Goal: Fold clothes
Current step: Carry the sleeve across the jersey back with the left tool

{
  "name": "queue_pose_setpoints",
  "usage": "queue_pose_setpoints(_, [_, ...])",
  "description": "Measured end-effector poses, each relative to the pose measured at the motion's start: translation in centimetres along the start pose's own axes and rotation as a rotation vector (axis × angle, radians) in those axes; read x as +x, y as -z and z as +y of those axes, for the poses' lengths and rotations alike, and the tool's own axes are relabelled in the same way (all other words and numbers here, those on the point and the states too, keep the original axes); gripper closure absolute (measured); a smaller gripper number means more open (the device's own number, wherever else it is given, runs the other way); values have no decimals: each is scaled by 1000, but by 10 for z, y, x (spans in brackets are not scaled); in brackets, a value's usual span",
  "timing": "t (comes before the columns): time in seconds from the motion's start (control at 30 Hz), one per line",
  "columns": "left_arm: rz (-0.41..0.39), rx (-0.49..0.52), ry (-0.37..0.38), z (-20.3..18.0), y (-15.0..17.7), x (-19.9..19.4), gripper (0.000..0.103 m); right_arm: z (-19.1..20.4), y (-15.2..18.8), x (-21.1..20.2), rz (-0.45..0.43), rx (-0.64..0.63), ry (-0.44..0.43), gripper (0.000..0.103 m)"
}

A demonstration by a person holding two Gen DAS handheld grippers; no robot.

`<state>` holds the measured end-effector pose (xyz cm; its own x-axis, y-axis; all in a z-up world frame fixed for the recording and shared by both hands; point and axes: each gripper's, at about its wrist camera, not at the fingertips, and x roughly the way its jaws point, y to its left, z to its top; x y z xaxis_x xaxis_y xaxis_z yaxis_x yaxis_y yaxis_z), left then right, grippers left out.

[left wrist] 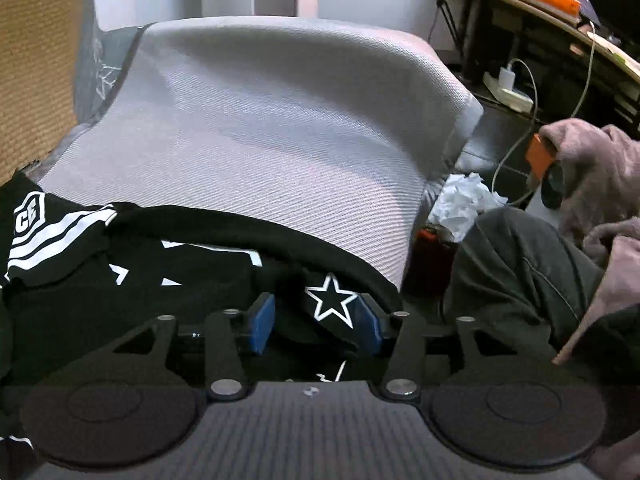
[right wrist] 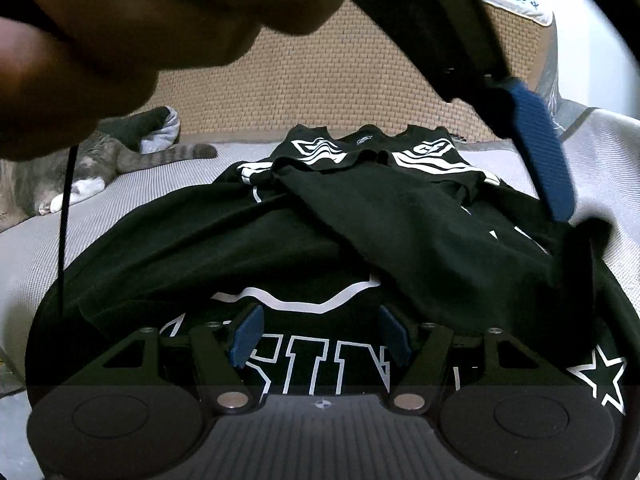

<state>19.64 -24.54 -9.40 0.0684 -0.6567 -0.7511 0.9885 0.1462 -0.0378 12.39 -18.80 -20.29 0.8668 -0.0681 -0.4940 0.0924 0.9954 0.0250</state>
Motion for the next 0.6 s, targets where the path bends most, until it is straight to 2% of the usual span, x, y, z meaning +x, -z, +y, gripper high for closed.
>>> queue_pose_setpoints(0.23, [5,-40,-101,24,20,-22,46,3,1,0,-1,-15,10,35])
queue_pose_setpoints(0.4, [30,-94,-257,62,42,-49,46,2,1,-2,0,-7,7,35])
queue_pose_setpoints(0.6, [108,-174,-468,110,76,-69,45,1,1,-2,-3,-4,5,35])
